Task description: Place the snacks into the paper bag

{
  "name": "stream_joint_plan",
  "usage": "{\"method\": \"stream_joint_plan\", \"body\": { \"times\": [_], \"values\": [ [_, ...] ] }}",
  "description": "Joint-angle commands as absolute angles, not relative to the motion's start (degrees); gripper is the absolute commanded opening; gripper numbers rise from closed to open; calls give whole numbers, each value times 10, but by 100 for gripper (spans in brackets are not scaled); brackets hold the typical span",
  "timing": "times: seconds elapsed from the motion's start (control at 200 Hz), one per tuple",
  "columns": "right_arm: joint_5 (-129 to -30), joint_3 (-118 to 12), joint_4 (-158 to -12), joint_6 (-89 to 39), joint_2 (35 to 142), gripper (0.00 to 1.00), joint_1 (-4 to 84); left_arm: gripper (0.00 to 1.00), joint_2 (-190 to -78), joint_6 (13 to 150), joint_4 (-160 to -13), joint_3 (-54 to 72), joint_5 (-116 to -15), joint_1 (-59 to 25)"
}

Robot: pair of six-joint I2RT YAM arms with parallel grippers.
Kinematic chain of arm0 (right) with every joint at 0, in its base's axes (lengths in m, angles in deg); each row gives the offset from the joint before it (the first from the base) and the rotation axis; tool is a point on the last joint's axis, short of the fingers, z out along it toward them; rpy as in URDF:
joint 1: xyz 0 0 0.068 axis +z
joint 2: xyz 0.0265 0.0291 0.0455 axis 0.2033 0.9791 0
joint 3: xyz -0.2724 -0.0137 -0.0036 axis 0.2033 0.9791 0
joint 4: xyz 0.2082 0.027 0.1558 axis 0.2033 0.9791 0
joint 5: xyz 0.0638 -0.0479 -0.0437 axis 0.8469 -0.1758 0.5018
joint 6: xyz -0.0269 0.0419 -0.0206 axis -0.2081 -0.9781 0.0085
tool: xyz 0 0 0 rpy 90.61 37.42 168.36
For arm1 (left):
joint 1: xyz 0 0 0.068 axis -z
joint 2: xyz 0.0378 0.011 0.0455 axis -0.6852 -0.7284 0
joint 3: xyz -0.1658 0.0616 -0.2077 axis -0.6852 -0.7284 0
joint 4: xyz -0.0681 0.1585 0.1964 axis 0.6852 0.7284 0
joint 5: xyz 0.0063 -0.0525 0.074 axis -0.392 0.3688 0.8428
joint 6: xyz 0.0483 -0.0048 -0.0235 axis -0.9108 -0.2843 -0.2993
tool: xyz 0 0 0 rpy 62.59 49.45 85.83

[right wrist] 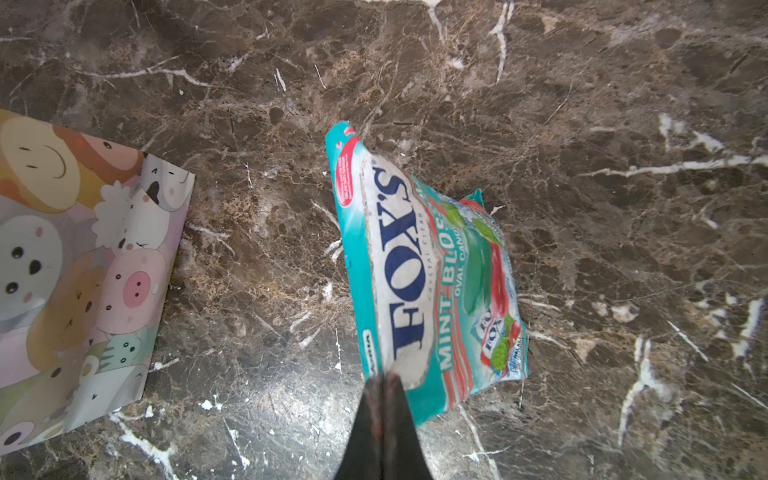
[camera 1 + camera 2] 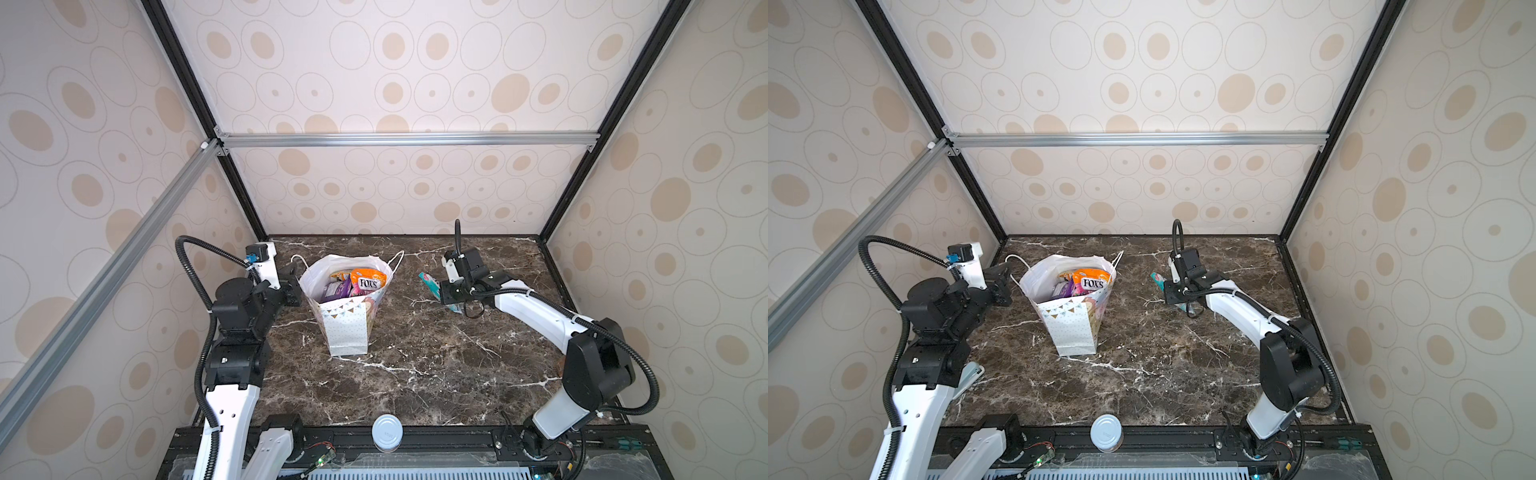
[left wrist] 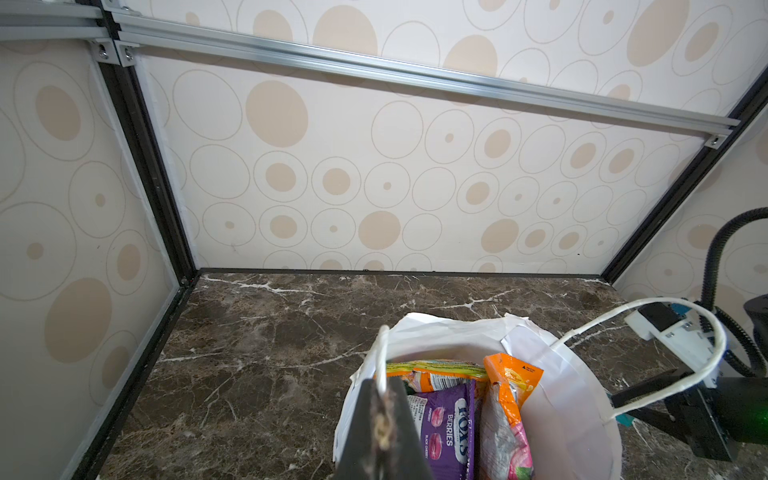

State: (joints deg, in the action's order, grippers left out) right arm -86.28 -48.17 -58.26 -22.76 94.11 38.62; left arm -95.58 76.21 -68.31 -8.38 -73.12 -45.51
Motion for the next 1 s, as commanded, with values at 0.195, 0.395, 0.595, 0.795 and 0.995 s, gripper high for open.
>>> {"method": "stream_joint_plan", "body": {
  "times": [0.195,0.395,0.595,0.795,0.995],
  "values": [
    [-853,-496,-597,-235,885,0,383,0,-940,754,-729,-71,-741,-461],
    [-863,-523,-561,-224,892,0,383,0,-936,754,-730,-73,-739,-461],
    [-887,-483,-556,-217,906,46,341,0,-936,754,-730,-73,-740,-461],
    [-826,-424,-569,-220,939,62,280,0,-935,754,-730,-72,-740,-461],
    [-729,-360,-643,-232,963,64,224,0,-940,754,-729,-72,-741,-461]
  ]
}}
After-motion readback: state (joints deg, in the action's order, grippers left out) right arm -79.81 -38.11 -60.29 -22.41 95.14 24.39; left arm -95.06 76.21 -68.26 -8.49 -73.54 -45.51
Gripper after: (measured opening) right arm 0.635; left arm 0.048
